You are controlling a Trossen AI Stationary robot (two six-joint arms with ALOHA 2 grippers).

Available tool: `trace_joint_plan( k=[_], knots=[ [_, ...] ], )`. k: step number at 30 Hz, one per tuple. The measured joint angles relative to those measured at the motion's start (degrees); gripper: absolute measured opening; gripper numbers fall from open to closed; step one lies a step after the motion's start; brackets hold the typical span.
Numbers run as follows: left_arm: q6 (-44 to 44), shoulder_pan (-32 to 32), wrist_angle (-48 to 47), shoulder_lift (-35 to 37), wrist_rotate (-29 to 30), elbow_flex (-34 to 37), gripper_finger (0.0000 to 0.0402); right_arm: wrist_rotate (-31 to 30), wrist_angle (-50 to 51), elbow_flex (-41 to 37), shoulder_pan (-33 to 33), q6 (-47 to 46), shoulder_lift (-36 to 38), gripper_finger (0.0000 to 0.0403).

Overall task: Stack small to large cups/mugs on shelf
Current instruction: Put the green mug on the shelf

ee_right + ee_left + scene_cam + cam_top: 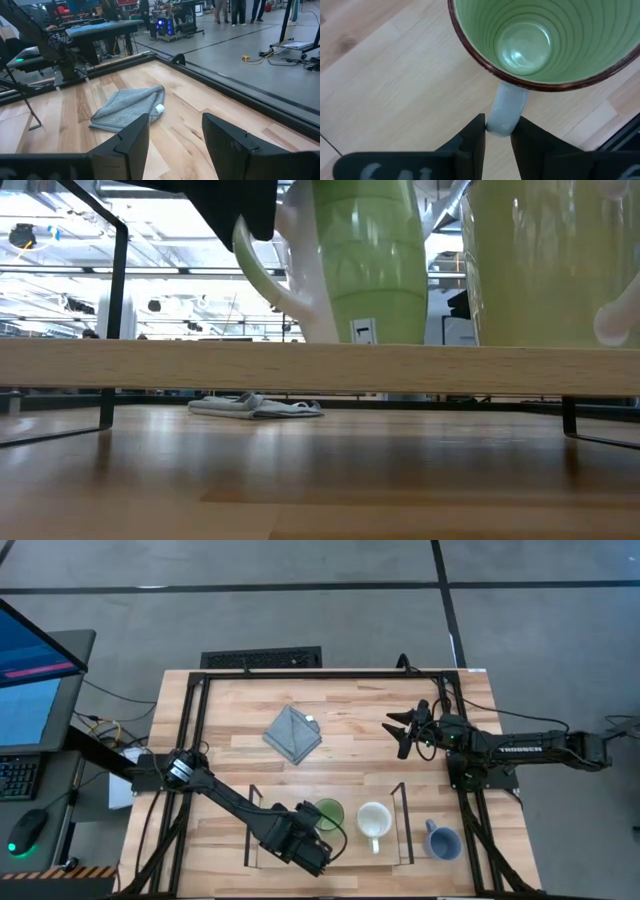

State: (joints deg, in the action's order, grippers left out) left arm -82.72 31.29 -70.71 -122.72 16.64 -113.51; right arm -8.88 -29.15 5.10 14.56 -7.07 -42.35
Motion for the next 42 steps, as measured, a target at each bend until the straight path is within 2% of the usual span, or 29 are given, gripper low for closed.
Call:
trace_joint_plan(
  k=[19, 42],
  knots=[
    [0.6, -0.1, 5.8, 0.0, -2.3, 0.0, 0.0076, 0.0, 0.0, 0.0, 0.0, 0.0, 0.0, 0.0205],
    [1.3, -0.1, 11.1, 0.0, -2.4, 0.0, 0.0076, 0.0, 0.0, 0.0, 0.0, 0.0, 0.0, 0.0205]
  ],
)
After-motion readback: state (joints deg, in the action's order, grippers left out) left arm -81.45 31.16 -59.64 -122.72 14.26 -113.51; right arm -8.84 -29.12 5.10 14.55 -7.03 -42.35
